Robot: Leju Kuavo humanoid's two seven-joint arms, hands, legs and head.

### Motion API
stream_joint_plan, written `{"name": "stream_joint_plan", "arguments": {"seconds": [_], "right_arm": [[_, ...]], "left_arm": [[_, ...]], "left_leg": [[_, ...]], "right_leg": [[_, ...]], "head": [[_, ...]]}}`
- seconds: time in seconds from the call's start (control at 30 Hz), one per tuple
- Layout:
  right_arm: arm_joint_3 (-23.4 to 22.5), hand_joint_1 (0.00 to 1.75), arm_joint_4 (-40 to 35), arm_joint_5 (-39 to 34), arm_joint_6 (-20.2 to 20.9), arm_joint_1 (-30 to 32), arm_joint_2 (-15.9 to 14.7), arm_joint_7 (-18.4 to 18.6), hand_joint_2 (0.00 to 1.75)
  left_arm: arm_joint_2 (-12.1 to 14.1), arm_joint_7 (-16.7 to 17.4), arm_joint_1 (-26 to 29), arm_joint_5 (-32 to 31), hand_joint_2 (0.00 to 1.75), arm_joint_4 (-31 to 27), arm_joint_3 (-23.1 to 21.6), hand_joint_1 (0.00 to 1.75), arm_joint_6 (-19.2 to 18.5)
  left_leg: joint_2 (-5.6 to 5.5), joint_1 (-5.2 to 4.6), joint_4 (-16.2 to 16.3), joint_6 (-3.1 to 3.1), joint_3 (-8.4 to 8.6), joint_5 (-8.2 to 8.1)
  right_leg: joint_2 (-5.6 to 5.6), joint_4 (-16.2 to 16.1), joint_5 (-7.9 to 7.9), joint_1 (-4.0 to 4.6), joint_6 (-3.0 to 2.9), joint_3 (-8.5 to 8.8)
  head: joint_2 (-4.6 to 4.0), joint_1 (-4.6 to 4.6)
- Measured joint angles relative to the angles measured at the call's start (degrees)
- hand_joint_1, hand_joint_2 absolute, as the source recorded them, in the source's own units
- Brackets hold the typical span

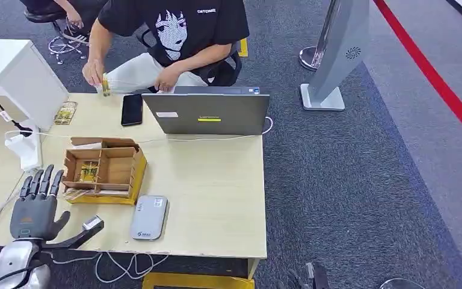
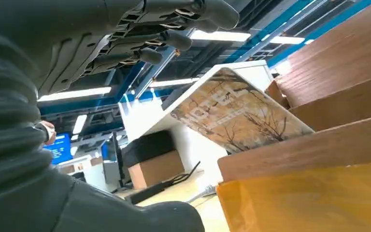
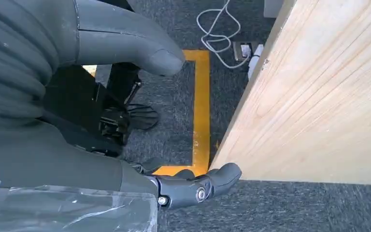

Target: Pass the card to the sensor for recognition and then transmit it.

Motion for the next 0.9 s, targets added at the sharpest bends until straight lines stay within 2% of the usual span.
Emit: {"name": "stream_joint_plan", "arguments": {"seconds": [0.1, 0.4, 0.43, 0.47, 0.9], "right_arm": [[0.13, 0.00, 0.13, 0.02, -0.04, -0.14, 0.00, 0.15, 1.75], [0.74, 0.00, 0.76, 0.00, -0.26, -0.77, 0.00, 0.28, 1.75], [0.81, 0.00, 0.83, -0.07, -0.26, -0.81, 0.00, 0.28, 1.75], [0.92, 0.00, 0.90, -0.26, -0.28, -0.83, 0.00, 0.28, 1.75], [1.16, 0.00, 1.22, -0.74, -0.33, -0.91, -0.02, 0.26, 1.75]], "left_arm": [[0.48, 0.55, -1.83, -0.15, 1.75, 1.71, 0.00, 0.00, -0.98], [0.83, 0.98, -5.99, -0.68, 1.75, 5.94, -0.17, 0.00, -0.76], [0.79, 0.96, -6.19, -0.72, 1.75, 6.18, -0.24, 0.07, -0.63], [0.72, 0.96, -6.26, -0.81, 1.75, 6.34, -0.33, 1.75, -0.50], [0.48, 0.13, -6.07, 0.02, 1.75, 6.77, -0.59, 1.75, -0.46]], "left_leg": [[0.01, 0.02, 0.00, 0.00, 0.01, 0.00], [0.02, 0.00, 0.00, 0.00, -0.01, 0.00], [0.04, 0.00, 0.00, 0.00, 0.00, 0.00], [0.05, 0.00, 0.00, 0.00, 0.00, 0.00], [0.04, 0.01, 0.00, 0.00, 0.00, 0.00]], "right_leg": [[0.00, 0.01, 0.01, 0.02, -0.01, 0.00], [0.02, 0.00, 0.01, 0.00, -0.01, 0.01], [0.04, 0.00, 0.01, 0.00, -0.01, 0.00], [0.06, 0.00, 0.01, 0.00, -0.01, -0.02], [0.05, 0.01, 0.01, 0.01, -0.01, -0.02]], "head": [[0.00, 0.00], [0.00, 0.00], [0.00, 0.00], [0.00, 0.00], [0.00, 0.00]]}}
